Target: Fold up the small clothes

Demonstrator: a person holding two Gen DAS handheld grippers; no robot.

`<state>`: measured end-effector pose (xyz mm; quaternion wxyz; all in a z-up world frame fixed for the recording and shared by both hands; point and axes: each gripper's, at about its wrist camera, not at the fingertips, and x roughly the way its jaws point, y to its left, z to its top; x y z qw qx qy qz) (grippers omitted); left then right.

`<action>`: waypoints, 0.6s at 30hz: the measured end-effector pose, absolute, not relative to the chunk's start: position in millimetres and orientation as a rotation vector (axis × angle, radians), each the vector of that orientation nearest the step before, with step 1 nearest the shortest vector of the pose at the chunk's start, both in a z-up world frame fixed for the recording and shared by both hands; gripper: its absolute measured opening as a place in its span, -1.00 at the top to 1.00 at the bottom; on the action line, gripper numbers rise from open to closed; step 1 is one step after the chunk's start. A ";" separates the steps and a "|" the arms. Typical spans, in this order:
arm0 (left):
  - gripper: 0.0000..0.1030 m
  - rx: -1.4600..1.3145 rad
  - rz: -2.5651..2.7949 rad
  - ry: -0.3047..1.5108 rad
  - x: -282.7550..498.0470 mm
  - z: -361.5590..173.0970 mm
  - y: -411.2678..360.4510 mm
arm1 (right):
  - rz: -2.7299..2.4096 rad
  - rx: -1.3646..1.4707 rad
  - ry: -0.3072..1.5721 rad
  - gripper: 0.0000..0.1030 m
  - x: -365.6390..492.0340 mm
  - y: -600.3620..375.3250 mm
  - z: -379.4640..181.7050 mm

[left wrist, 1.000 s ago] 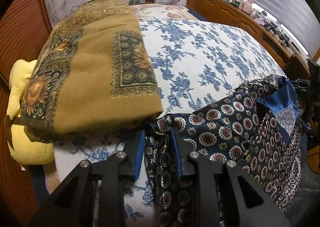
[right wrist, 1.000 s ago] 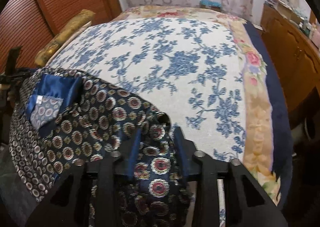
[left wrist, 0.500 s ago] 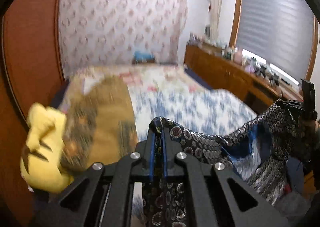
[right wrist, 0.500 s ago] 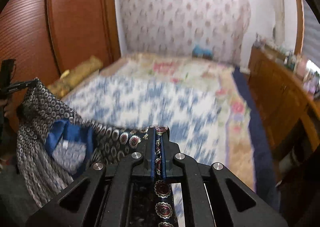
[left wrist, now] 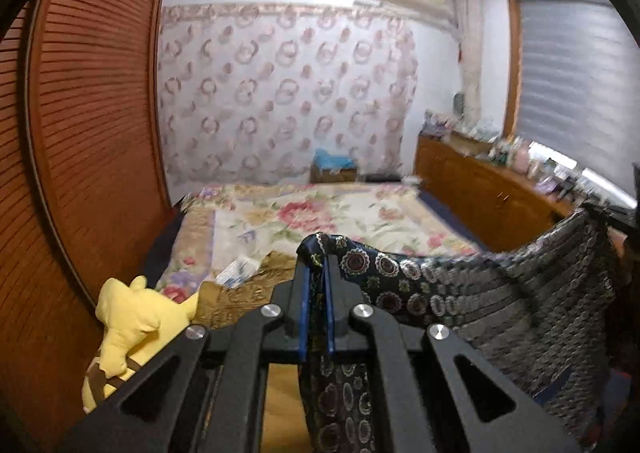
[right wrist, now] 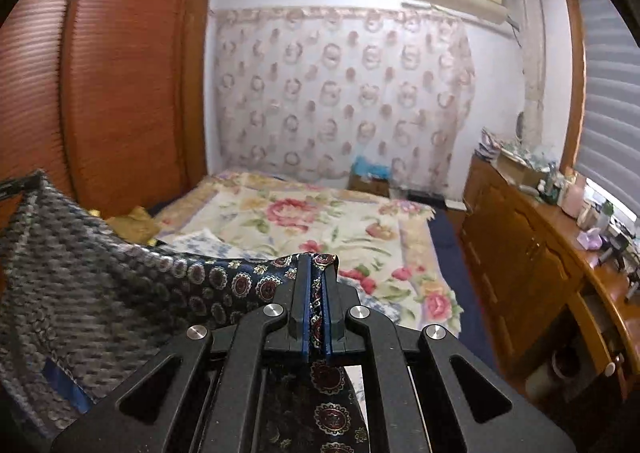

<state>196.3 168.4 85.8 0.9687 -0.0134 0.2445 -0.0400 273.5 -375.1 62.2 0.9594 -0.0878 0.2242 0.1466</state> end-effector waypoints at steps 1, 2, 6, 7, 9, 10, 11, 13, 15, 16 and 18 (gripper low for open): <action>0.93 -0.013 -0.069 0.512 206.5 76.9 168.7 | 0.280 -0.172 0.488 0.97 290.6 -374.8 49.7; 0.93 -0.010 -0.064 0.524 214.5 69.5 167.9 | 0.270 -0.163 0.512 0.97 301.8 -375.5 39.6; 0.93 -0.021 -0.047 0.602 257.2 34.4 174.4 | 0.245 -0.145 0.575 0.97 338.0 -373.2 4.8; 0.93 -0.022 -0.044 0.615 263.7 28.3 171.8 | 0.240 -0.148 0.587 0.97 345.5 -371.3 -3.1; 0.93 -0.021 -0.038 0.658 280.0 12.1 169.2 | 0.228 -0.152 0.618 0.96 358.1 -366.9 -19.4; 0.92 -0.024 -0.039 0.686 284.8 2.6 166.8 | 0.223 -0.156 0.639 0.95 362.2 -365.4 -27.0; 0.92 -0.035 -0.042 0.704 288.9 -3.1 165.3 | 0.225 -0.156 0.663 0.83 368.1 -364.5 -34.2; 0.90 -0.056 -0.067 0.722 290.9 -11.9 165.6 | 0.201 -0.169 0.703 0.72 375.1 -363.2 -49.2; 0.82 -0.064 -0.084 0.738 287.1 -19.0 165.1 | 0.192 -0.175 0.713 0.61 372.3 -367.1 -56.6; 0.80 -0.059 -0.092 0.751 283.2 -23.5 164.2 | 0.189 -0.174 0.708 0.51 369.5 -370.5 -58.5; 0.80 -0.041 -0.108 0.762 272.5 -26.9 160.9 | 0.178 -0.175 0.704 0.45 364.8 -377.5 -59.3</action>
